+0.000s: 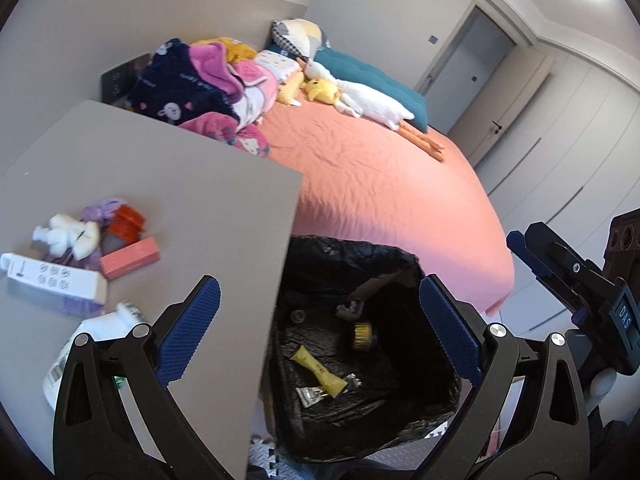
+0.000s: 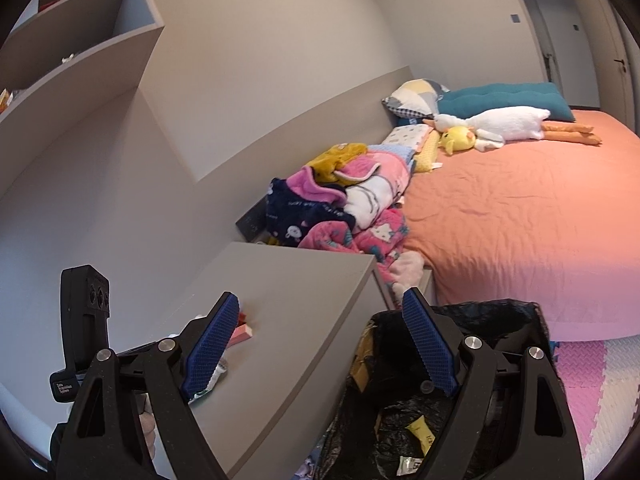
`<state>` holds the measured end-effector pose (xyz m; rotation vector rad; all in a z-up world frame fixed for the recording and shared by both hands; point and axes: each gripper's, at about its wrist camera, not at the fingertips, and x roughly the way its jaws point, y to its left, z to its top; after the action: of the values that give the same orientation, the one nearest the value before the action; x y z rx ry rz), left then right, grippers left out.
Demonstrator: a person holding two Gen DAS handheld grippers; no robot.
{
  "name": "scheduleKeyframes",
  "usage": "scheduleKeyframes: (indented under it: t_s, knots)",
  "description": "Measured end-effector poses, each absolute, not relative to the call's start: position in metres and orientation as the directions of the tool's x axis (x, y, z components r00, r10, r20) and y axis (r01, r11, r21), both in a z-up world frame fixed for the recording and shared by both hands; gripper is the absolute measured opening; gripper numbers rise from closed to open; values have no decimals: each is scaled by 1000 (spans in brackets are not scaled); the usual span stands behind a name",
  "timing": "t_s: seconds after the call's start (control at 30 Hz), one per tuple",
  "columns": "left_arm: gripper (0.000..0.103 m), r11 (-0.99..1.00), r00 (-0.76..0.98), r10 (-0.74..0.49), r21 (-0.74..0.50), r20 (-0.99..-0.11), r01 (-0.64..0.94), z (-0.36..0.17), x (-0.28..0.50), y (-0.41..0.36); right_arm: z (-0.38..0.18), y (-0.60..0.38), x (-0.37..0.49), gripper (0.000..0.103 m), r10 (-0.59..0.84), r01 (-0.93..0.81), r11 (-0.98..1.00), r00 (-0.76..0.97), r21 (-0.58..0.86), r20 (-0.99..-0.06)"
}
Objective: Collect trash
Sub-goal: 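Move both open tools back to the desk items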
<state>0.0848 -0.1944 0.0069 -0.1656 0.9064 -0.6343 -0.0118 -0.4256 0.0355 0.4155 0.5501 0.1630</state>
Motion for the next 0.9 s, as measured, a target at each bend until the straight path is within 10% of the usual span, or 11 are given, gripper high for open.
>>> scheduleKeyframes:
  t_s: [0.9]
  knots:
    - [96,926,480,-355,-230,-803,299,-57,93,-79,9,-309,43,84,448,-214,874,702,437,-553]
